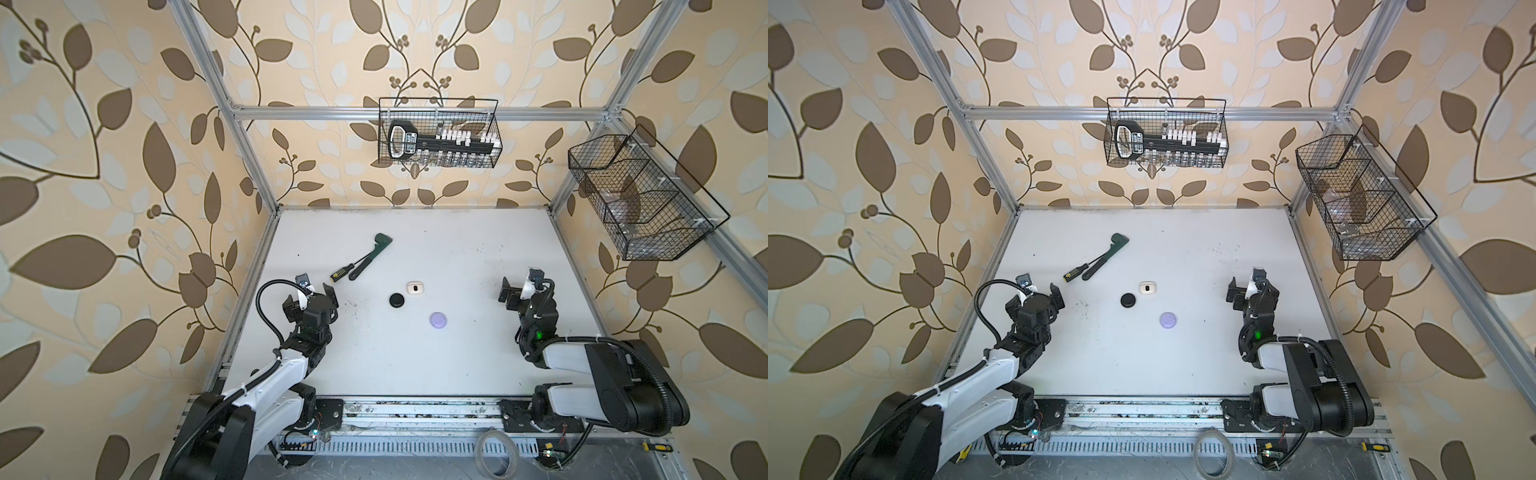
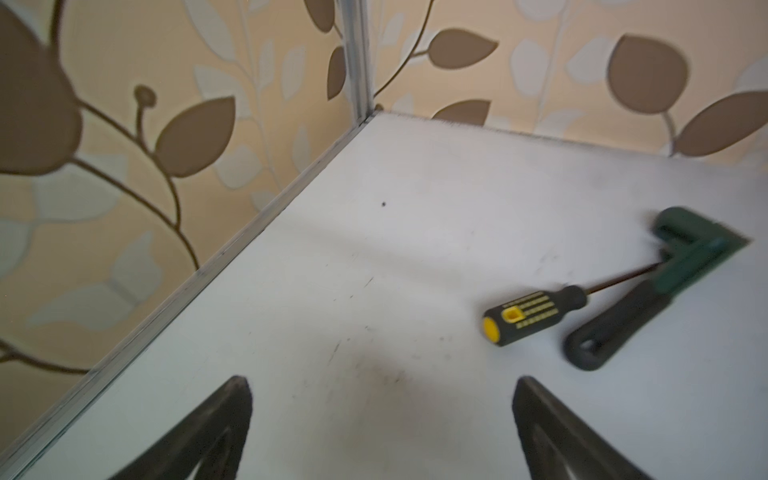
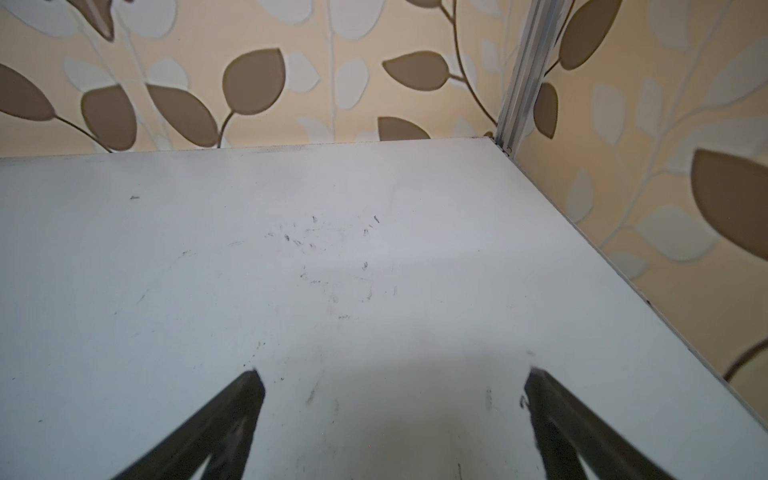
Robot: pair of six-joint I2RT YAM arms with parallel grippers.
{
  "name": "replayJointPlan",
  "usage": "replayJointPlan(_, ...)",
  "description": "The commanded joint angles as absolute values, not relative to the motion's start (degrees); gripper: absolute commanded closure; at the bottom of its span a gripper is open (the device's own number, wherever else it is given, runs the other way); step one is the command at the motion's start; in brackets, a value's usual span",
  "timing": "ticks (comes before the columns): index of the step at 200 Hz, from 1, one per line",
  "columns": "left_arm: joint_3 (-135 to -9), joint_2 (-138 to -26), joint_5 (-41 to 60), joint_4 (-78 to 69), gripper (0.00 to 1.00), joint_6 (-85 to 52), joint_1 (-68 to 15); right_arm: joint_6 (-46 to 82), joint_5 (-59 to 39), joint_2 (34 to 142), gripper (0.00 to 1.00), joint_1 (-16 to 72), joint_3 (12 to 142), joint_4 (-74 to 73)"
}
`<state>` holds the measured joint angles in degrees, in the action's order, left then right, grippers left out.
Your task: Insert the wireless bluetooth earbuds into the charging case
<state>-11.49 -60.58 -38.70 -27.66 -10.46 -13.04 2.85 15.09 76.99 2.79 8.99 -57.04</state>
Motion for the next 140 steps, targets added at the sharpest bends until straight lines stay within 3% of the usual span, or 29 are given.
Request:
replayJointPlan(1,-12.58,-69.84,-37.46,-46.64,0.01,-6.72,-9.00,1.58,11.38,76.54,0.00,2.20,10.11,-57.87)
replayJointPlan(23,-15.55,-70.42,-34.44,-41.11,0.01,-4.48,-8.83,1.51,11.32,76.71,0.00,2.20,10.15,-57.71)
replayJointPlan(56,-9.70,-77.85,-30.04,-60.15,0.01,-2.29,-6.84,1.58,11.34,76.79,0.00,2.24,10.20,-57.84)
replayJointPlan(80,-12.69,-86.71,-22.07,-62.87,0.01,1.06,-5.91,1.58,11.29,76.79,0.00,2.20,10.20,-57.82)
replayJointPlan(108,-21.17,-85.54,-17.56,-44.01,0.01,-2.59,-1.87,1.54,11.38,76.80,0.00,2.20,10.28,-57.69)
replayJointPlan(140,-22.55,-86.13,-13.21,-41.81,0.01,-4.07,1.10,1.48,11.16,77.02,0.00,2.20,10.55,-57.39)
